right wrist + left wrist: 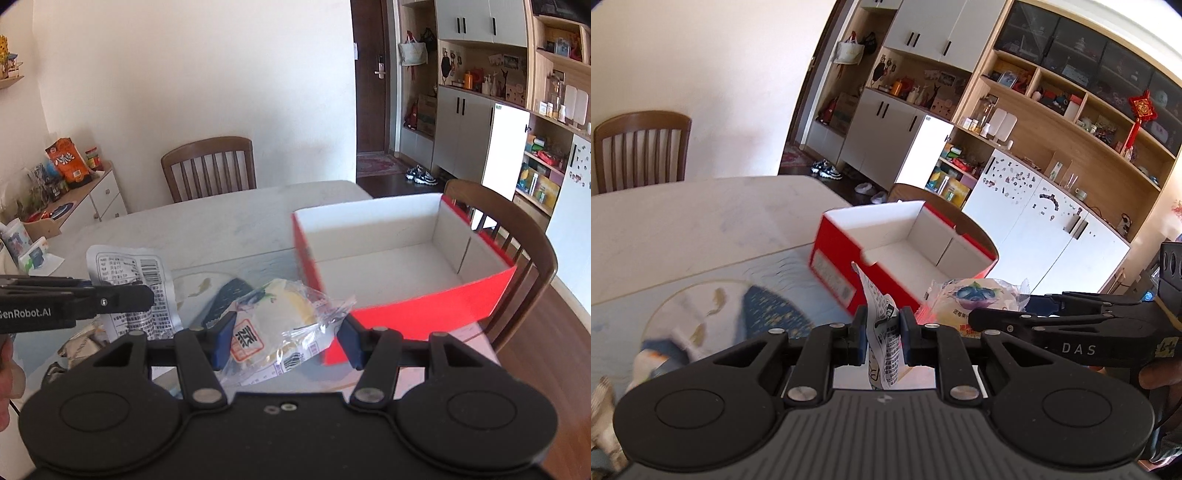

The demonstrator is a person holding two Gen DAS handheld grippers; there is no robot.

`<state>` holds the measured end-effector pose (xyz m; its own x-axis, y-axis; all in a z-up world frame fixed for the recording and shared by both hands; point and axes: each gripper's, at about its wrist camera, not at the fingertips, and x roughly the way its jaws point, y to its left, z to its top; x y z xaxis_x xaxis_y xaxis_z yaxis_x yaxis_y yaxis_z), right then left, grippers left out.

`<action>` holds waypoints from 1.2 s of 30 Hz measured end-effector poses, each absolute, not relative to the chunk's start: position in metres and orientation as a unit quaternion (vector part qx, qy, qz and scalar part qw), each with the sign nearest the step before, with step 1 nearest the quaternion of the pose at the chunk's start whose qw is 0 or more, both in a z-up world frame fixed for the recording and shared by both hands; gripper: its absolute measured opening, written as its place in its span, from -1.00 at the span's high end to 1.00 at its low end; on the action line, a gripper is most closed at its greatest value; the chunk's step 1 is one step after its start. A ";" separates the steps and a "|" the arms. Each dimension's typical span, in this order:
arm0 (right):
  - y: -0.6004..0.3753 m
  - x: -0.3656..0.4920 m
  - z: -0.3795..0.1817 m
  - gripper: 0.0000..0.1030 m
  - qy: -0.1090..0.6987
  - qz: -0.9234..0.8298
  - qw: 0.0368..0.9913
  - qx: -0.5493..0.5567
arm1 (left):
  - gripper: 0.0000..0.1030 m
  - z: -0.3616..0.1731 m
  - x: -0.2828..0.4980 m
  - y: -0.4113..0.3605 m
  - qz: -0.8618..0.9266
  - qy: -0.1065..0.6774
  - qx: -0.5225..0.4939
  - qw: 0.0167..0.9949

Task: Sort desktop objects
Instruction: 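Carry the white packet with the left tool while the right tool carries the bun bag to the red box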

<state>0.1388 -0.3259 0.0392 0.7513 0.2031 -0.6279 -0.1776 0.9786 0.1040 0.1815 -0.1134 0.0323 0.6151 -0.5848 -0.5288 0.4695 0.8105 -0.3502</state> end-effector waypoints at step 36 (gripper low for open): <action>-0.455 0.269 0.007 -0.10 0.347 0.090 0.932 -0.046 | 0.68 0.021 0.315 -0.298 -0.299 0.358 0.014 0.885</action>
<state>0.2693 -0.4546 0.0066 0.7425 0.1365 -0.6559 -0.2010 0.9793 -0.0238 0.3148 -0.2977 0.0212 0.5651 -0.5182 -0.6419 0.5388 0.8211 -0.1884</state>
